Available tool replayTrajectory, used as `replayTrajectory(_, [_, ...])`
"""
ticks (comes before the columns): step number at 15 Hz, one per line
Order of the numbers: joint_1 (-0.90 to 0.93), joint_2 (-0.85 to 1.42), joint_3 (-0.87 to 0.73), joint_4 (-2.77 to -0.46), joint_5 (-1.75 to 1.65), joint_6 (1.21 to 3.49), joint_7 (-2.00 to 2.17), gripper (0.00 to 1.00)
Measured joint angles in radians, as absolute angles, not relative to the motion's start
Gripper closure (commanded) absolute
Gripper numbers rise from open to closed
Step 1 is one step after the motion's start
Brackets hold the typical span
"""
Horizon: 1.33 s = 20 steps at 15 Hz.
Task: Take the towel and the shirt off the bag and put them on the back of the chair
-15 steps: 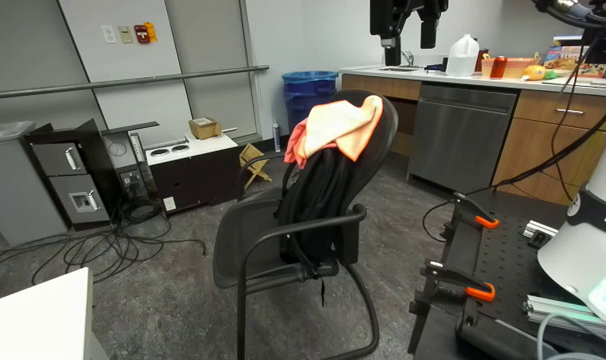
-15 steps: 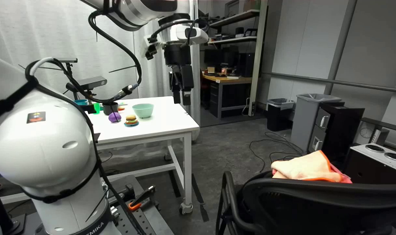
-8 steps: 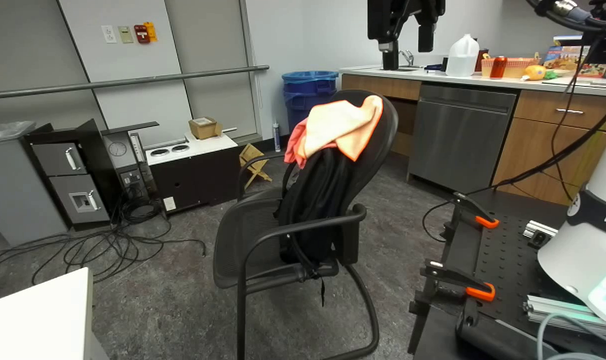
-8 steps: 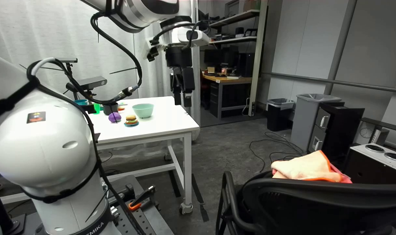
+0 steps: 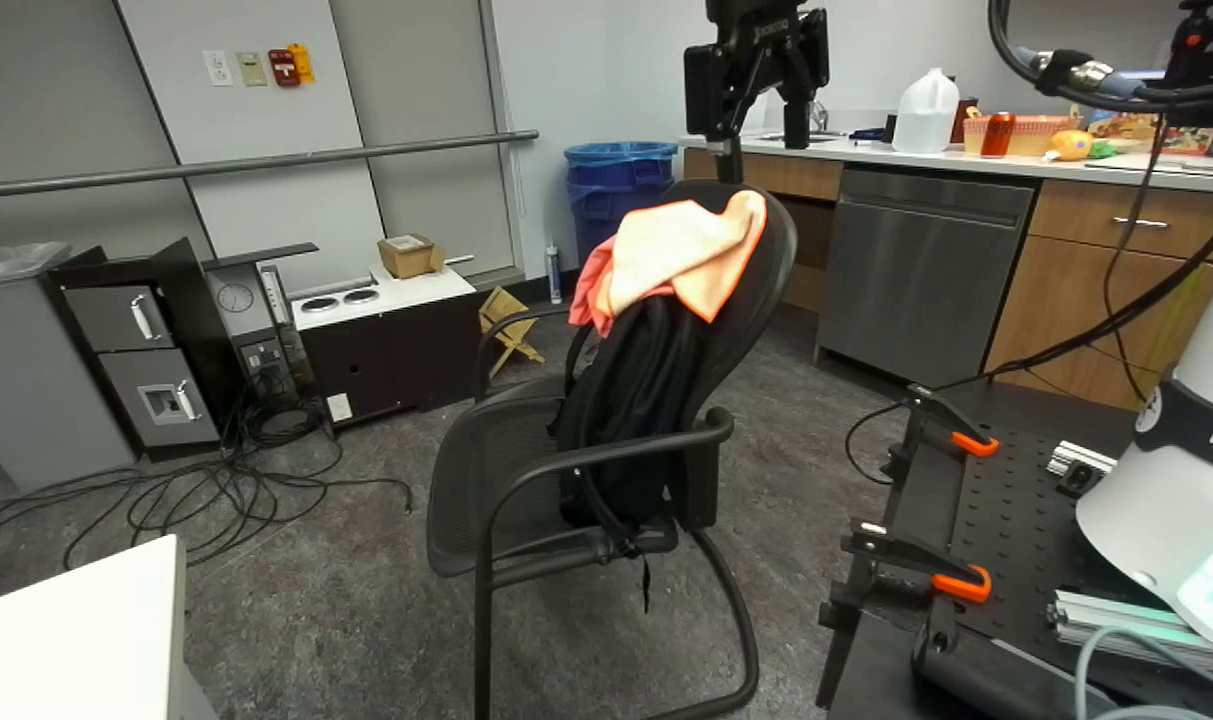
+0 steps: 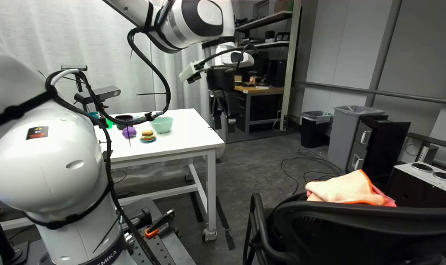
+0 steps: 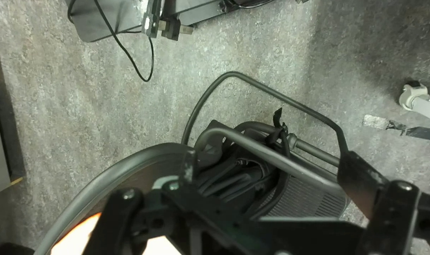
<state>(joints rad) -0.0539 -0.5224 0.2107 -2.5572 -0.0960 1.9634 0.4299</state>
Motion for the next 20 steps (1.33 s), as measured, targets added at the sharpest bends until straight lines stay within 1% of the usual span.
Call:
replayTrajectory(9, [-0.122, -0.275, 0.082, -2.412, -0.208, 2.052, 0.430, 0.00])
replayTrajectory(20, [-0.129, 0.041, -0.054, -2.185, -0.333, 2.111, 0.510, 0.00])
